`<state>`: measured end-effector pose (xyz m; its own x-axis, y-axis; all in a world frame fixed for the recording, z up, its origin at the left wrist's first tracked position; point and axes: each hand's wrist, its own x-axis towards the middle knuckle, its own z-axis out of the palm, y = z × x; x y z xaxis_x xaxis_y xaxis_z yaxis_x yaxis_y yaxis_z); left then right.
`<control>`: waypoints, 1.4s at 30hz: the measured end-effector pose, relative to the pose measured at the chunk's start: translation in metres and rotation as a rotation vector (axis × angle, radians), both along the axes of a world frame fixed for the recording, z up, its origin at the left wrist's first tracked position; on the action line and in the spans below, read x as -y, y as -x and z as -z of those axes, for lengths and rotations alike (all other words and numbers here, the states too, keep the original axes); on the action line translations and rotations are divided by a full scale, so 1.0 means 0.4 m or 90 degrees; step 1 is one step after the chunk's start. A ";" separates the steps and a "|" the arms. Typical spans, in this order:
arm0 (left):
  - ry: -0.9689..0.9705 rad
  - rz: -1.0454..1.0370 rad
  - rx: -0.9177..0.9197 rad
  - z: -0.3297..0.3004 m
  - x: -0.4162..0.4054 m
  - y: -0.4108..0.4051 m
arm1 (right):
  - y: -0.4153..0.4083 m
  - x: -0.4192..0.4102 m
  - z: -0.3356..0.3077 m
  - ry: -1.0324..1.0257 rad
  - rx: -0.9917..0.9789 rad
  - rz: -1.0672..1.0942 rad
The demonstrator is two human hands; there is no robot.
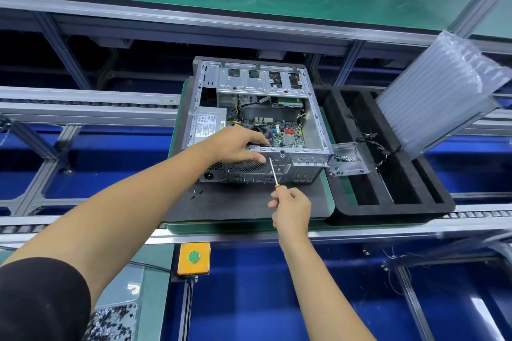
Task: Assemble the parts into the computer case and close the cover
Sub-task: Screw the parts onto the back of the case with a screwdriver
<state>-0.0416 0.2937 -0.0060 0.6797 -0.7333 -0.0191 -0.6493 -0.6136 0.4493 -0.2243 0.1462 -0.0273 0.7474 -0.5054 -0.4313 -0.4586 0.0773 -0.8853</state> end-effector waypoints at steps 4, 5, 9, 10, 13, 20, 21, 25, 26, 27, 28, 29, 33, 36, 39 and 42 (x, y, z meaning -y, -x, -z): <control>-0.006 0.003 0.010 0.002 0.002 0.000 | -0.001 -0.001 0.000 -0.018 0.020 0.028; -0.004 0.003 0.010 0.002 0.002 0.000 | 0.001 -0.004 0.000 -0.014 0.024 0.027; -0.010 0.004 0.020 -0.002 0.004 0.002 | 0.009 -0.036 0.007 0.005 0.010 -0.022; -0.011 0.003 0.020 -0.002 0.003 0.003 | 0.007 -0.043 0.009 0.005 0.002 -0.021; -0.007 -0.003 0.012 -0.005 0.001 0.007 | -0.008 -0.047 0.000 -0.095 -0.041 0.021; -0.009 -0.002 0.012 -0.008 0.003 0.009 | -0.008 -0.042 -0.005 -0.186 -0.025 0.070; -0.008 -0.002 0.013 -0.008 0.003 0.009 | -0.007 -0.040 -0.004 -0.162 -0.021 0.065; -0.003 -0.002 0.017 -0.007 0.003 0.009 | -0.003 -0.043 -0.013 -0.161 -0.074 0.018; -0.004 -0.002 0.016 -0.007 0.003 0.009 | -0.004 -0.042 -0.013 -0.172 -0.087 0.017; -0.006 0.000 0.015 -0.007 0.003 0.008 | -0.005 -0.041 -0.013 -0.177 -0.089 0.022; -0.009 0.000 0.013 -0.007 0.003 0.008 | -0.005 -0.041 -0.013 -0.175 -0.082 0.028; -0.009 -0.001 0.011 -0.006 0.002 0.008 | -0.003 -0.041 -0.012 -0.164 -0.071 0.026; -0.005 -0.005 0.009 -0.005 0.003 0.006 | 0.004 -0.040 -0.009 -0.111 -0.034 0.025; -0.002 -0.002 0.016 -0.001 0.003 0.005 | -0.007 -0.035 -0.034 -0.250 -0.093 0.015; -0.004 -0.005 0.019 0.000 0.004 0.003 | -0.014 -0.033 -0.049 -0.377 -0.130 0.020; -0.003 -0.007 0.017 0.000 0.003 0.004 | -0.015 -0.040 -0.043 -0.270 -0.088 0.050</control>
<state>-0.0430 0.2923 -0.0059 0.6874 -0.7262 -0.0042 -0.6547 -0.6222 0.4293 -0.2183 0.1622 -0.0102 0.6344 -0.3152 -0.7058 -0.5485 0.4598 -0.6983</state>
